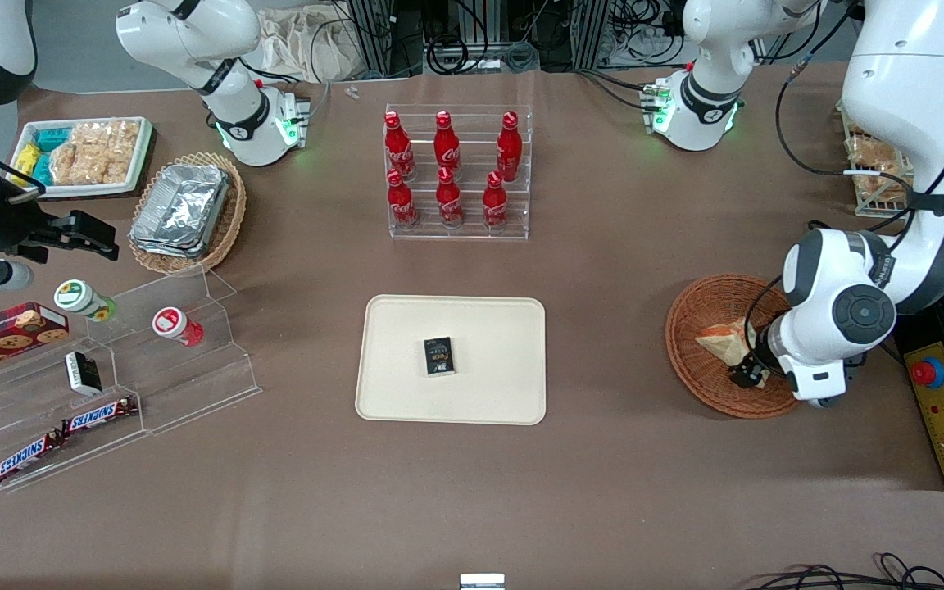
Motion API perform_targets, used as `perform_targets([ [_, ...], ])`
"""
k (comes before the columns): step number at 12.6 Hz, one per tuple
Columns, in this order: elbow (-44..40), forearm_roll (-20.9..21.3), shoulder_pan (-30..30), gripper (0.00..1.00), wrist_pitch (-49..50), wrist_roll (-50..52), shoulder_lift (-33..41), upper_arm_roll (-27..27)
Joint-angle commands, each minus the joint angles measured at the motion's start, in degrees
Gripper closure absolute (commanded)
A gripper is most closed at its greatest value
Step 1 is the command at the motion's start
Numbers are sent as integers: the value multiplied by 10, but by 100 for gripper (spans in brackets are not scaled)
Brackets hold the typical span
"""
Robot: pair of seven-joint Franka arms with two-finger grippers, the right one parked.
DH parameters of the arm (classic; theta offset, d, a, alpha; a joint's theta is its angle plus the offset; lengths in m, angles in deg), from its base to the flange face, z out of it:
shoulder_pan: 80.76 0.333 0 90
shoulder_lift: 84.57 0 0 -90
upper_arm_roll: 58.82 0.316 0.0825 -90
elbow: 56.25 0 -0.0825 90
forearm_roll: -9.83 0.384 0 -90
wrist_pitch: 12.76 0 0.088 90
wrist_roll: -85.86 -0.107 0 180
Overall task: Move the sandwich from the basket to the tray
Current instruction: 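Close the left gripper on the triangular sandwich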
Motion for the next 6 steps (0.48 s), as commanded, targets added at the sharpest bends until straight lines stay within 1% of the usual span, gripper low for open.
perform_targets([
  [1, 11, 35, -5, 0, 14, 20, 3, -1],
  [4, 44, 38, -2, 0, 10, 23, -8, 0],
  [6, 31, 37, -3, 0, 6, 28, -21, 0],
])
